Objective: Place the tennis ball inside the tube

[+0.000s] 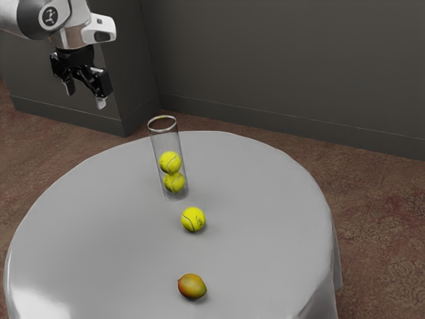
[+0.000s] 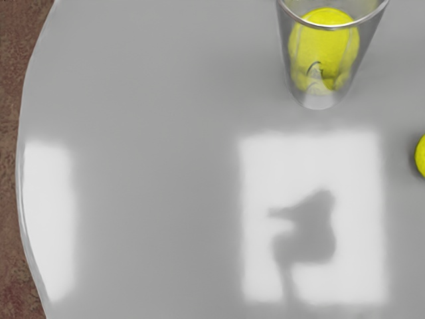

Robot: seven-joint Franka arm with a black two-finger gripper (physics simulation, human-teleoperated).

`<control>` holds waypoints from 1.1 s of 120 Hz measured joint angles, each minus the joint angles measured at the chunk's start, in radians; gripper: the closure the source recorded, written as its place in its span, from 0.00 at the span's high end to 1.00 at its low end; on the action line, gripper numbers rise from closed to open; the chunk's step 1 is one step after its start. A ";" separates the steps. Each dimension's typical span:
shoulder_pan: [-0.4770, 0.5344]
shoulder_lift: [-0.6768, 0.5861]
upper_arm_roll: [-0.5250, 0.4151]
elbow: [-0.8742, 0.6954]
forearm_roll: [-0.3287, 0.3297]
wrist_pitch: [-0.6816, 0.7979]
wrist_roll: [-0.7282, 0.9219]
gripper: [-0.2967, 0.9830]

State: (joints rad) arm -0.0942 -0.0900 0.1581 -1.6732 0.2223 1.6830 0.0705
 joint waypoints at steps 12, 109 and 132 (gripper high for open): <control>0.002 0.000 0.000 -0.005 0.002 0.003 0.006 0.77; -0.237 -0.002 -0.002 -0.338 -0.382 0.093 -0.182 0.77; -0.256 0.100 -0.001 -0.371 -0.402 0.180 -0.226 0.77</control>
State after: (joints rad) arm -0.3502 0.0098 0.1569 -2.0443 -0.1793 1.8631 -0.1551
